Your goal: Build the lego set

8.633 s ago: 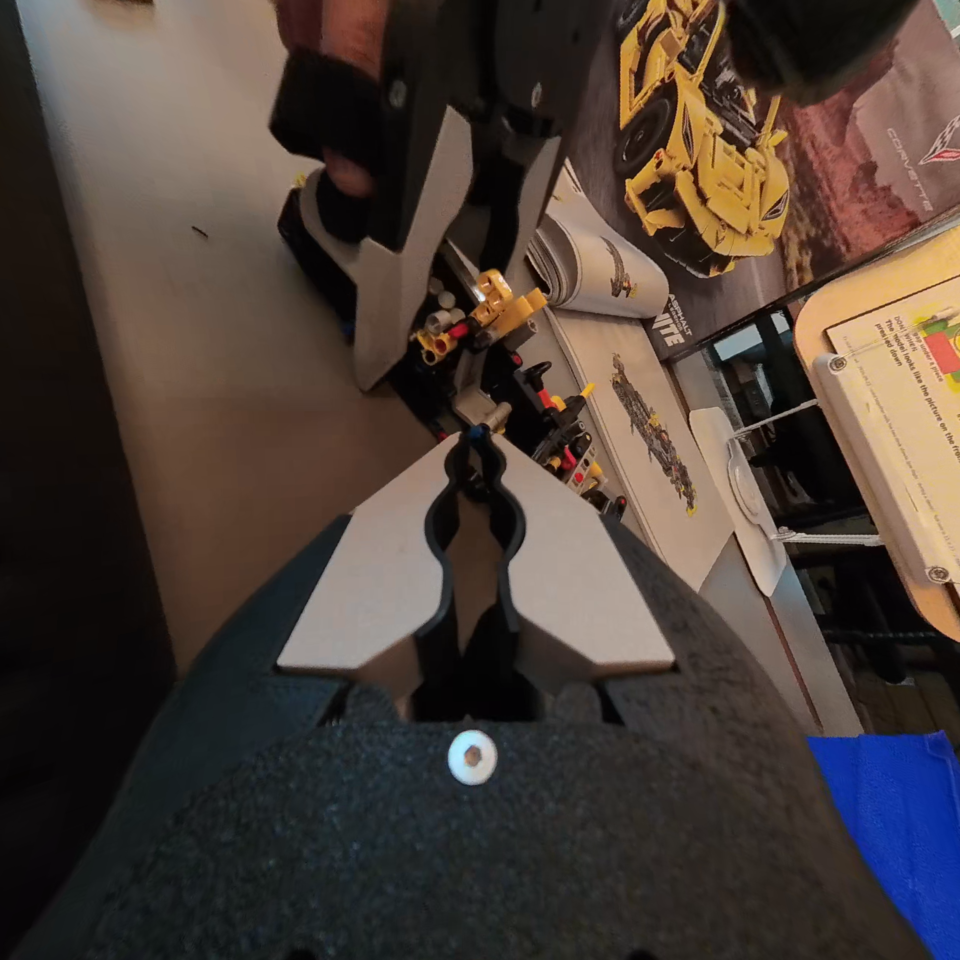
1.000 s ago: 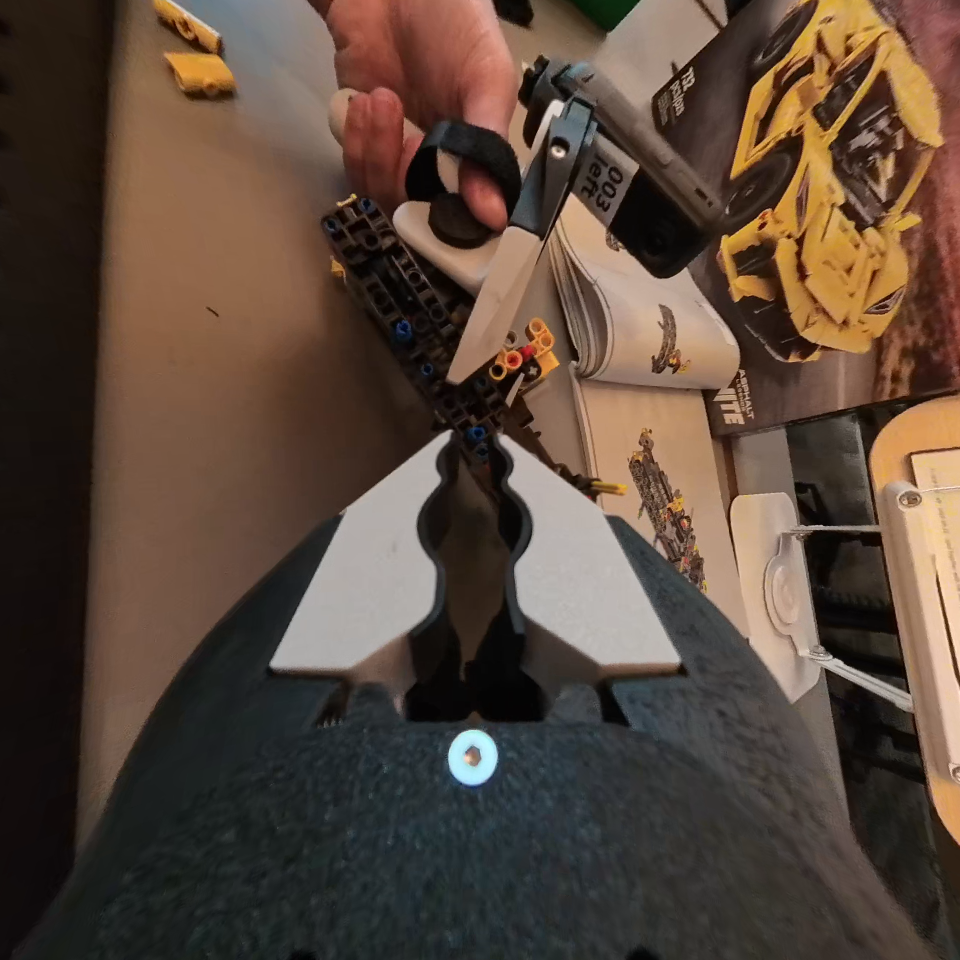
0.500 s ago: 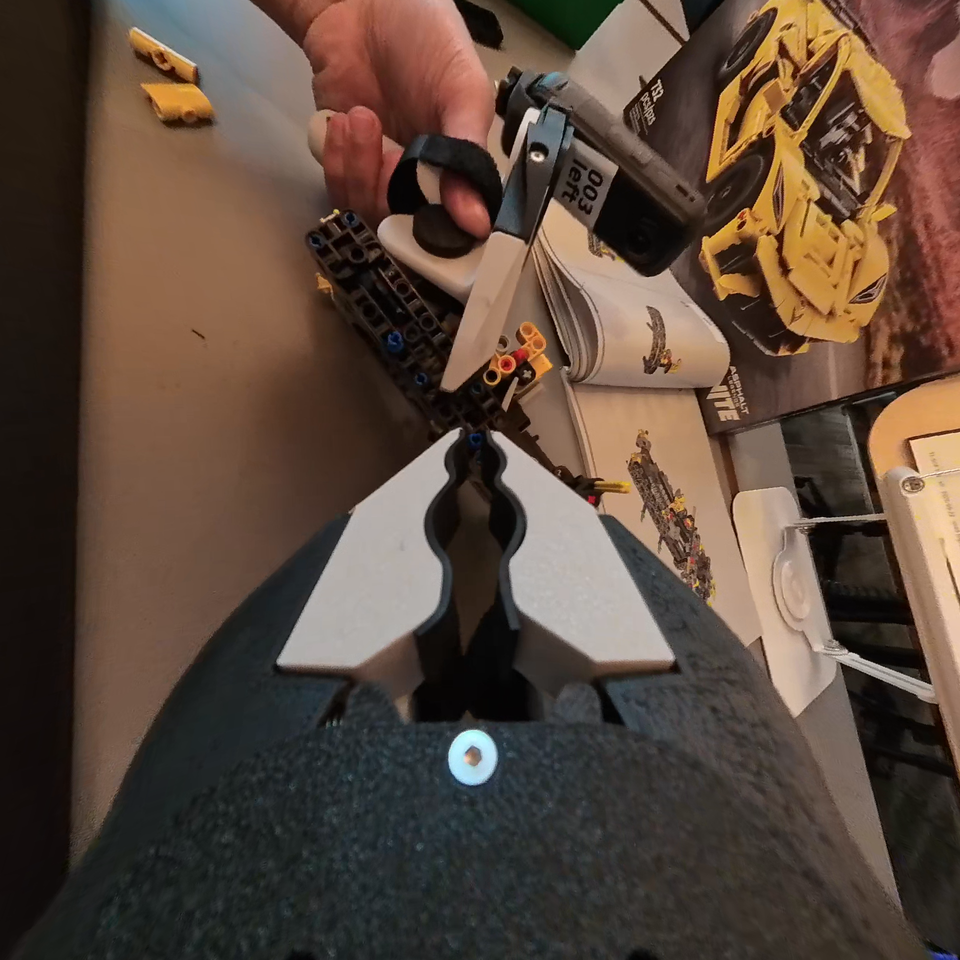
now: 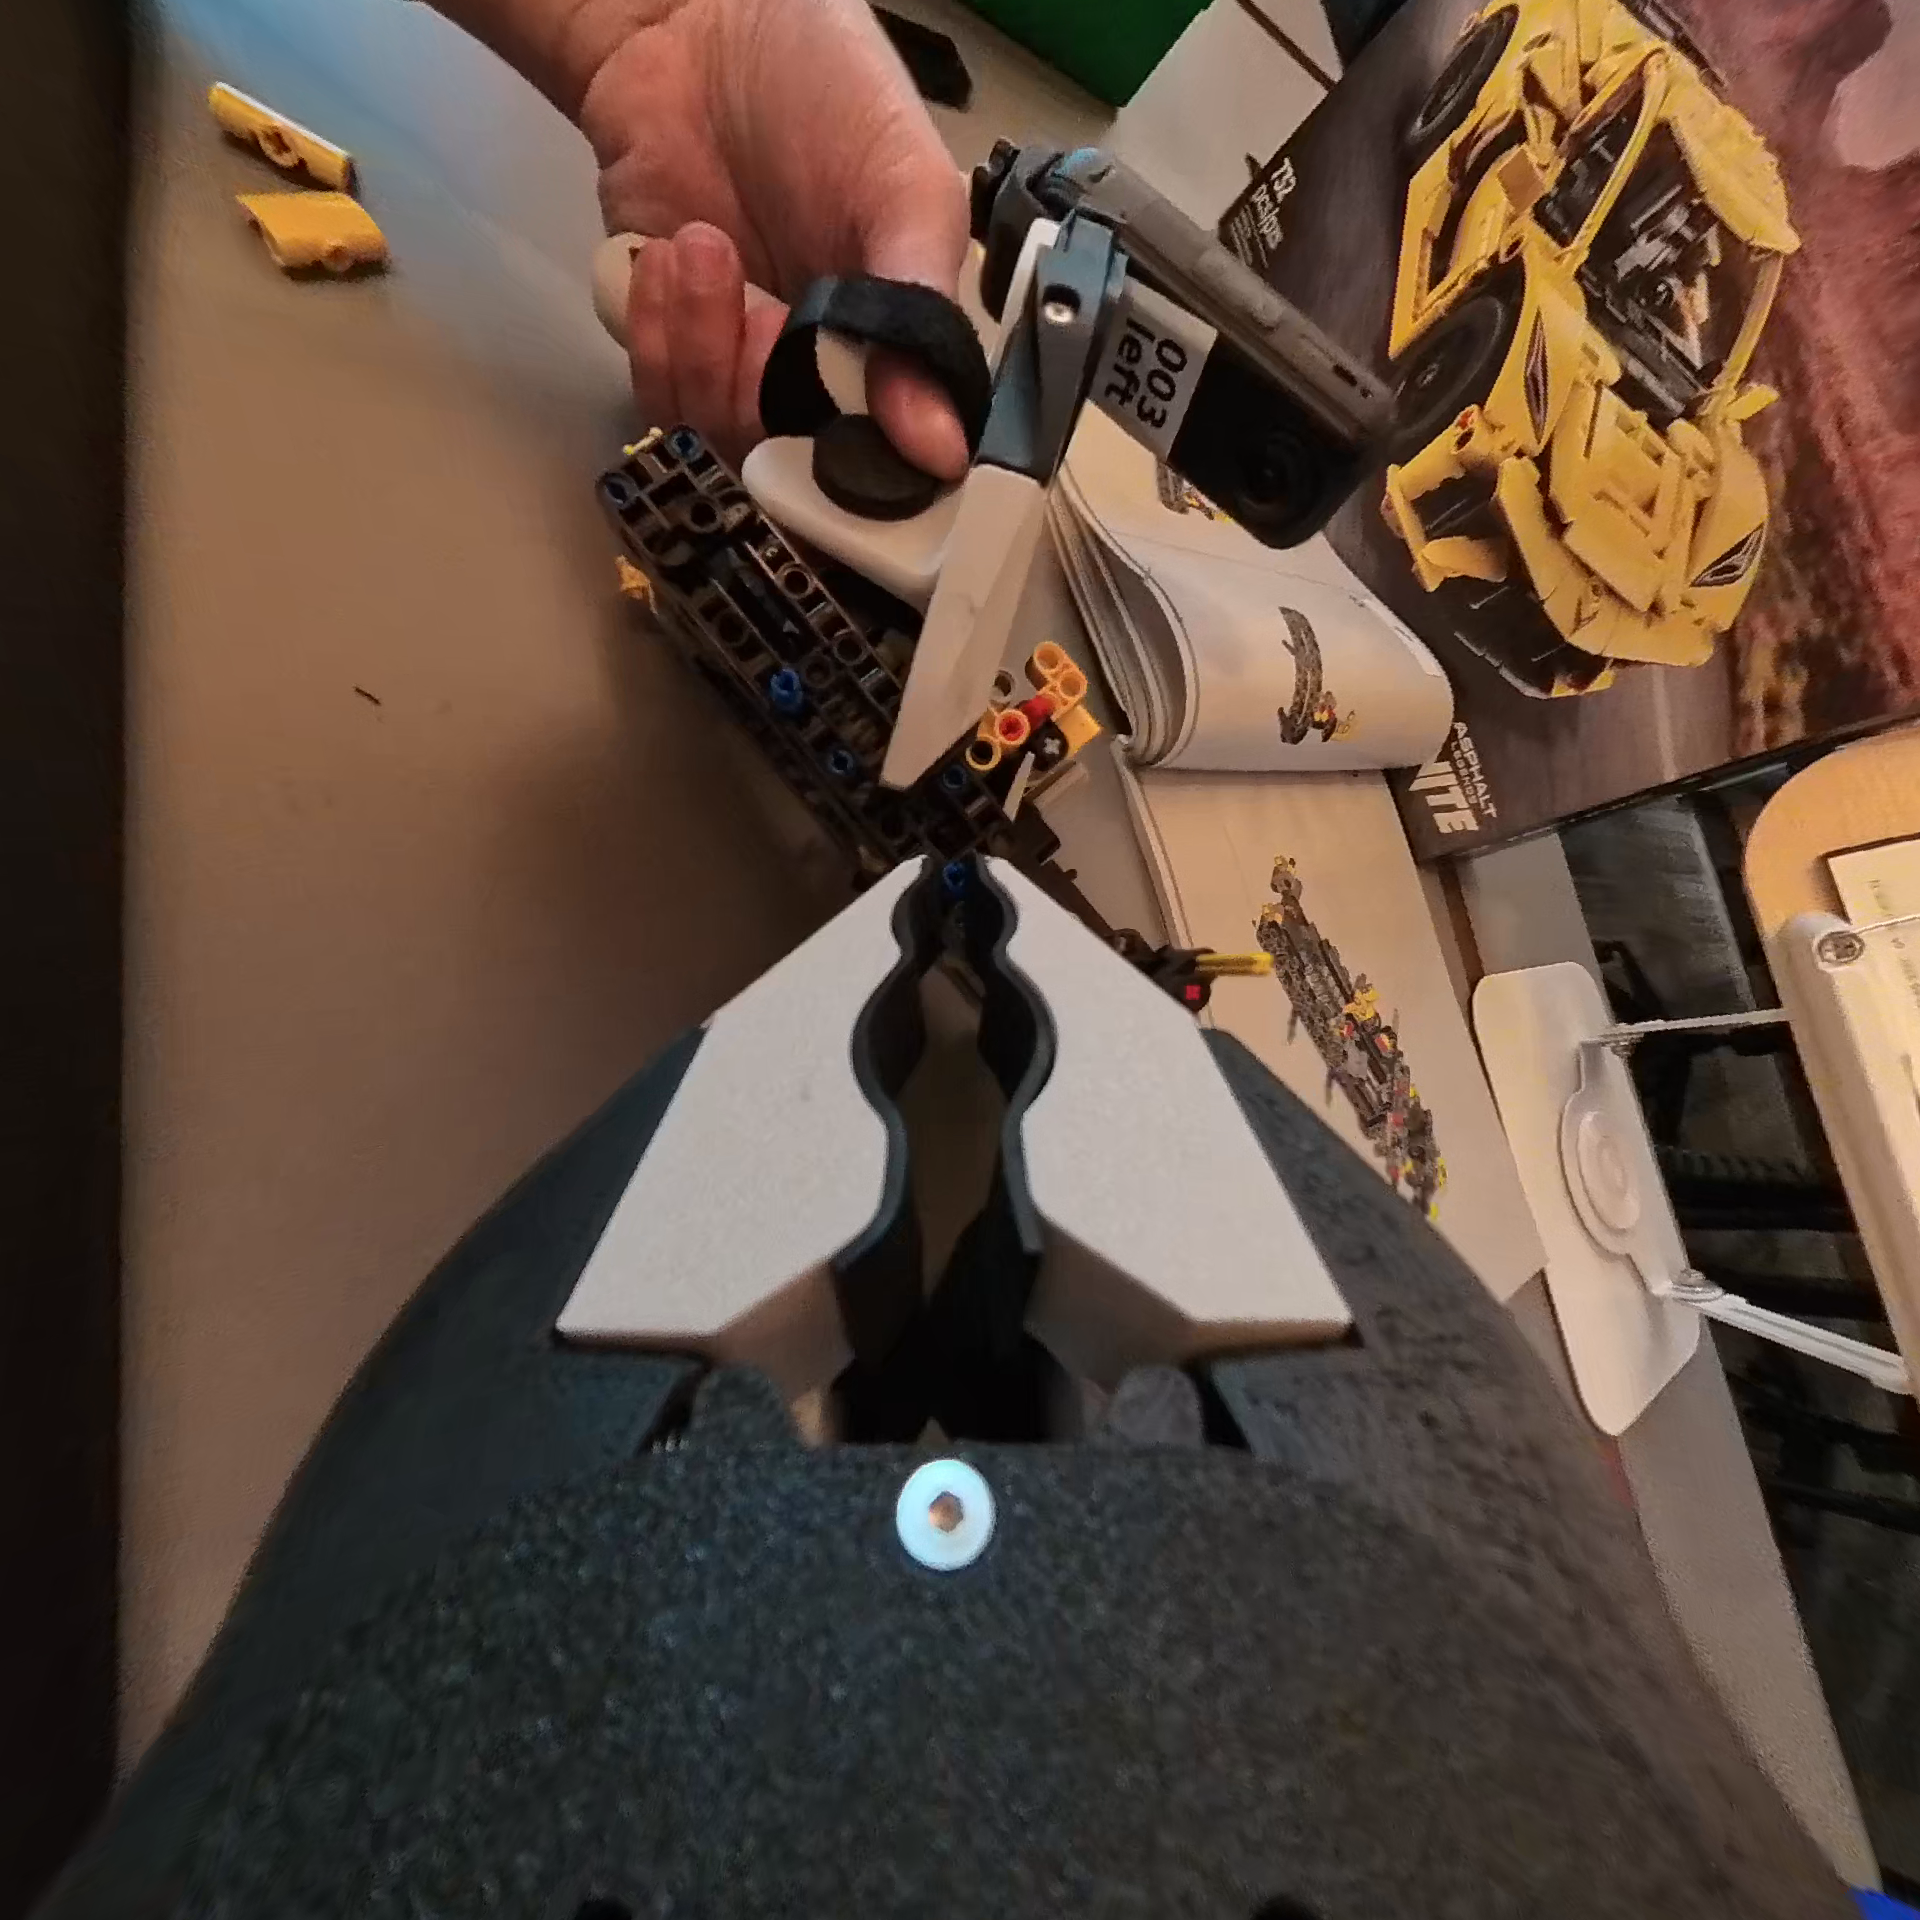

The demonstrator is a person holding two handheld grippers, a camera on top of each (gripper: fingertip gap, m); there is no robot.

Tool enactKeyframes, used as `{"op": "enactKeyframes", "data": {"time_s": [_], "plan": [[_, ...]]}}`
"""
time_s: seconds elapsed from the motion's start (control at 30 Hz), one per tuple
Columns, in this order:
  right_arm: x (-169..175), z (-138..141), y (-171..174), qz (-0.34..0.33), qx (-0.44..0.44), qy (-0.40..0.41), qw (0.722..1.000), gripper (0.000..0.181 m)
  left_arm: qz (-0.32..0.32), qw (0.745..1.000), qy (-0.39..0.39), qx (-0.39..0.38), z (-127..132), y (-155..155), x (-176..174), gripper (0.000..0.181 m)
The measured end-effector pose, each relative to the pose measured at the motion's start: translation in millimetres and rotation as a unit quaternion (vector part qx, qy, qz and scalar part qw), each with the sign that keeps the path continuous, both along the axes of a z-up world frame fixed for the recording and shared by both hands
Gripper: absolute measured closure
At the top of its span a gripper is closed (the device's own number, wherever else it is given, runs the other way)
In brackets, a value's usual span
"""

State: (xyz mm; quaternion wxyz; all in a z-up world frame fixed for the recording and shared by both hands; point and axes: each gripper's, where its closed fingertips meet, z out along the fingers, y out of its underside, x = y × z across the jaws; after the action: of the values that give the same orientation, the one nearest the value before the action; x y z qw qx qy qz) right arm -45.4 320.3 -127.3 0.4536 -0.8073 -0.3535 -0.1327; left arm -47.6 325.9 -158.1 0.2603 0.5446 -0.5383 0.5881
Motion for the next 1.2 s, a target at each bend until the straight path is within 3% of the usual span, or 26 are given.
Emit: {"op": "enactKeyframes", "data": {"time_s": [0.13,0.27,0.33,0.37,0.43,0.53,0.6,0.67,0.73,0.97,1.2], "plan": [[-0.3,2.5,-0.8,-0.017,0.003,0.035,0.999,0.177,0.010,1.000,-0.010,0.009,-0.1,-0.5,0.7,0.106],[-4.5,11.7,-8.2,-0.083,0.028,0.158,0.983,0.166,-0.001,1.000,-0.009,-0.001,1.2,-5.1,-3.0,0.104],[-9.7,0.6,-13.4,-0.134,0.007,0.245,0.960,0.162,0.001,1.000,-0.003,-0.015,2.4,-3.9,-2.1,0.106],[-17.0,-10.7,-16.9,-0.143,-0.019,0.261,0.954,0.152,0.001,1.000,0.000,-0.019,2.7,-3.4,-2.1,0.103],[-10.2,-24.1,-21.8,-0.200,-0.018,0.228,0.953,0.150,-0.003,1.000,0.002,-0.019,1.2,-4.1,-2.5,0.103],[-17.3,-14.5,-26.6,-0.173,0.014,0.175,0.969,0.152,-0.012,1.000,0.002,-0.015,0.7,-4.8,-3.2,0.103],[-20.4,-7.6,-32.8,-0.118,-0.010,0.096,0.988,0.140,-0.020,1.000,0.006,-0.023,1.1,-4.8,-4.0,0.103],[-5.5,5.9,-29.8,-0.089,-0.008,-0.004,0.996,0.141,-0.023,0.999,0.006,-0.023,1.5,-4.0,-3.5,0.106],[-0.5,13.1,-19.5,-0.038,-0.017,-0.045,0.998,0.148,-0.025,0.999,0.004,-0.020,1.5,-3.9,-3.2,0.103],[-3.0,-11.1,-3.7,0.086,-0.118,-0.048,0.988,0.158,-0.020,1.000,0.002,-0.019,1.5,-4.0,-3.2,0.103],[-1.0,-10.8,-1.9,0.081,-0.135,-0.022,0.987,0.168,-0.017,1.000,0.003,-0.021,1.5,-4.0,-3.0,0.103]]}}
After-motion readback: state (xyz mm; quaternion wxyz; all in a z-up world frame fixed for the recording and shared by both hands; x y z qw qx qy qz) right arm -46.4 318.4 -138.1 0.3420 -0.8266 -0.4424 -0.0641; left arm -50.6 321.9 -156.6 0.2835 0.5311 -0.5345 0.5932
